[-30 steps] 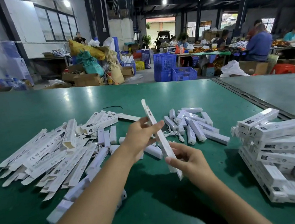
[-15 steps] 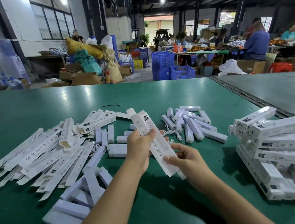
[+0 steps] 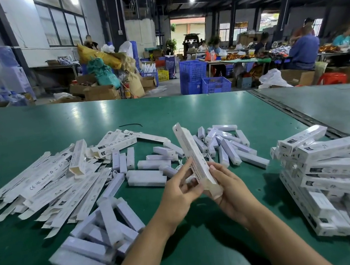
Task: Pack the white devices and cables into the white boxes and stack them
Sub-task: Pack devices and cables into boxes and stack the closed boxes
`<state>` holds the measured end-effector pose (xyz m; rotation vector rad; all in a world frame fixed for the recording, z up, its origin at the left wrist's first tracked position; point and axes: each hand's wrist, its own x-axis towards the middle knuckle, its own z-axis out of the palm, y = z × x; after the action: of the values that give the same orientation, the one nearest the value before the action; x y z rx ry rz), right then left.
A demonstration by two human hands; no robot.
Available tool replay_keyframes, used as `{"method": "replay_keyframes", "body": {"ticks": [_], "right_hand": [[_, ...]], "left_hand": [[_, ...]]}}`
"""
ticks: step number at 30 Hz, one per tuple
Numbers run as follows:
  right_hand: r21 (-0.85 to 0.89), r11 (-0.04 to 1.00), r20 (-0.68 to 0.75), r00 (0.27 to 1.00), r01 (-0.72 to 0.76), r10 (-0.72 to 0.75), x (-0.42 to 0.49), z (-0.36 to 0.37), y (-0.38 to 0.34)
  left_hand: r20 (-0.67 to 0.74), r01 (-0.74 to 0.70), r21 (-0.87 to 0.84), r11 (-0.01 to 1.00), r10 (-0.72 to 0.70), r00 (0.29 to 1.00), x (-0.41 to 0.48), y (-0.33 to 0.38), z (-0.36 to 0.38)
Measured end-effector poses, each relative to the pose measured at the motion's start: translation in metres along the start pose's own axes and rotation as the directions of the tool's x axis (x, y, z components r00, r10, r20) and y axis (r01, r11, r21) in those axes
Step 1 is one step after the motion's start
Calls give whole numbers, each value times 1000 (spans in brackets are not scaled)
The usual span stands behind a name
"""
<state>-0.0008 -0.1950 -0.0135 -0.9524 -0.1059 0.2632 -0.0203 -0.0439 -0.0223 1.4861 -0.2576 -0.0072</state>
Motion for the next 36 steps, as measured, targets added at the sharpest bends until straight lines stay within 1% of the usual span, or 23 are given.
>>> {"method": "replay_keyframes", "body": {"ticks": [2, 3, 5, 6, 7, 9, 10, 11, 13, 16, 22, 24, 27, 28, 31, 34, 36], "right_hand": [[-57, 998, 5, 1000, 15, -14, 0, 0, 1], [-120, 992, 1, 999, 33, -33, 0, 0, 2], [-297, 950, 8, 995, 100, -102, -1, 0, 6], [-389, 909, 26, 988, 152, -154, -2, 0, 7], [-482, 851, 49, 976, 208, -211, -3, 0, 8], [-663, 683, 116, 944, 305, -309, -5, -1, 7], [-722, 603, 154, 929, 338, -336, -6, -1, 6], [-753, 549, 184, 918, 361, -352, -6, -1, 3], [-766, 512, 213, 906, 388, -367, -9, -1, 0], [-748, 532, 243, 910, 396, -337, -12, -1, 0], [-754, 497, 250, 888, 428, -385, -9, -6, 3], [-770, 464, 254, 877, 438, -407, -8, -7, 4], [-776, 441, 273, 870, 452, -411, -8, -8, 2], [-782, 417, 291, 863, 463, -414, -8, -9, 2], [-809, 272, 378, 815, 521, -439, -10, -7, 3], [-816, 149, 441, 768, 559, -464, -10, -6, 0], [-818, 62, 491, 749, 572, -444, -11, -5, -4]], "left_hand": [[-1, -37, 24, 999, 37, 999, -1, -1, 1], [-7, -56, 39, 998, 56, 998, -1, -1, 1], [-23, -95, 50, 994, 96, 995, -2, -2, 3], [-40, -118, 47, 992, 120, 992, -2, -1, 4], [-60, -143, 50, 988, 146, 987, -2, -1, 3], [-101, -184, 67, 981, 191, 976, -1, 0, 1], [-120, -190, 70, 979, 197, 973, -1, -1, -1], [-137, -184, 82, 979, 194, 971, -1, -2, -4], [-160, -178, 128, 976, 198, 967, -1, -5, -9], [-151, -166, 161, 973, 191, 970, 0, -7, -12], [-63, -151, 180, 972, 165, 984, -1, -6, -14], [-49, -135, 191, 972, 147, 988, 0, -7, -15], [-45, -115, 177, 977, 125, 991, 1, -8, -19], [-55, -116, 169, 979, 127, 990, 1, -7, -20], [-90, -129, 179, 975, 147, 985, 1, -7, -19], [-143, -157, 155, 975, 179, 973, 2, -8, -16], [-193, -164, 145, 976, 190, 963, 3, -9, -14]]}}
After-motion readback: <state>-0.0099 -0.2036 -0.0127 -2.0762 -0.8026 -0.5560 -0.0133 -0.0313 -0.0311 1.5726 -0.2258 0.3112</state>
